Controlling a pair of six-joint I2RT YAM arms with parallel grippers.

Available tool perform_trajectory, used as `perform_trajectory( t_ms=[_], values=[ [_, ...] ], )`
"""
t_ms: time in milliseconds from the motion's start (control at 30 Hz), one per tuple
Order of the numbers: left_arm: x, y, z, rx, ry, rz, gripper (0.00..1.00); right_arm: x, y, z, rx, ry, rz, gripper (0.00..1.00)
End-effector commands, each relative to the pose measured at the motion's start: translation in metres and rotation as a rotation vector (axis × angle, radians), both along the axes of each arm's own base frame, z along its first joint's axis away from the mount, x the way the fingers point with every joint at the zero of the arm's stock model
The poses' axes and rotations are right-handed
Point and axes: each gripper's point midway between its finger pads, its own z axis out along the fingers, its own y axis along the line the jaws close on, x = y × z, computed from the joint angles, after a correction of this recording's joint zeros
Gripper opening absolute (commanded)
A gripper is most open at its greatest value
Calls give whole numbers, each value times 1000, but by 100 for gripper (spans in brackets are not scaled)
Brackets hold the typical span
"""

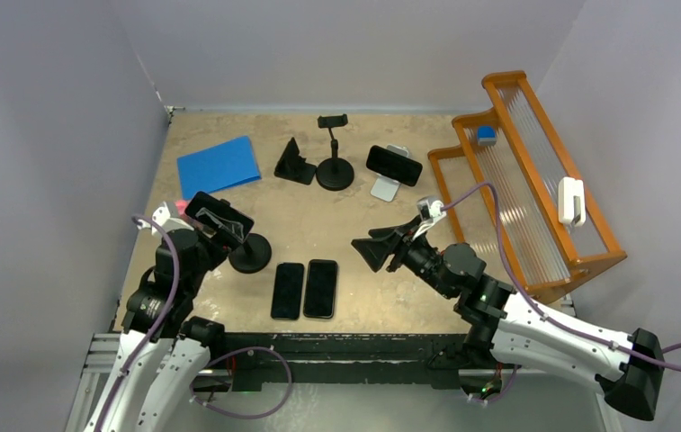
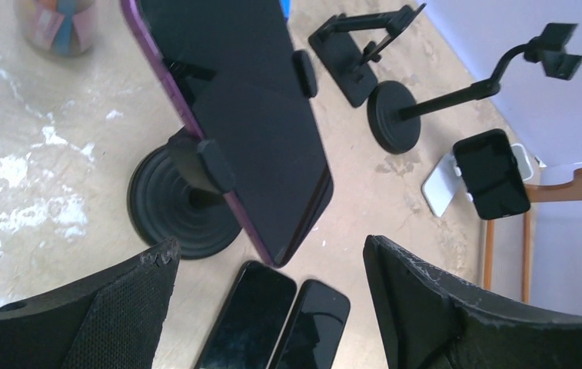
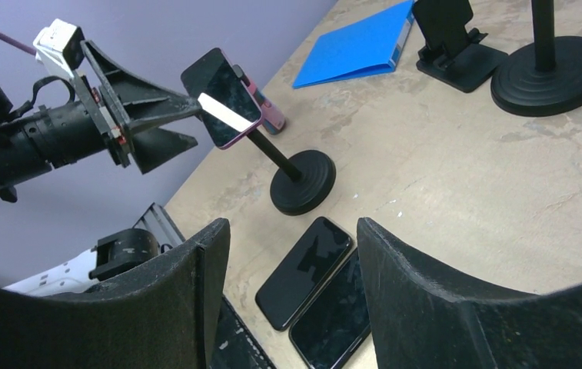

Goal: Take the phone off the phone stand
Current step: Pick up the phone stand with the phone at the center of the board.

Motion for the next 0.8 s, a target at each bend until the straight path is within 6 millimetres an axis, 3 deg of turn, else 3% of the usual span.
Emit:
perform_trajectory(
  t_ms=[0,433,767],
  values=[
    [18,4,25,56,-123,-7,87,-5,1,22,36,-46,28,64],
    [28,12,1,111,-40,37,85,-12,-8,21,19,-61,38,64],
    [52,12,0,72,-30,50,78,-13,-11,18,10,-68,32,64]
  ],
)
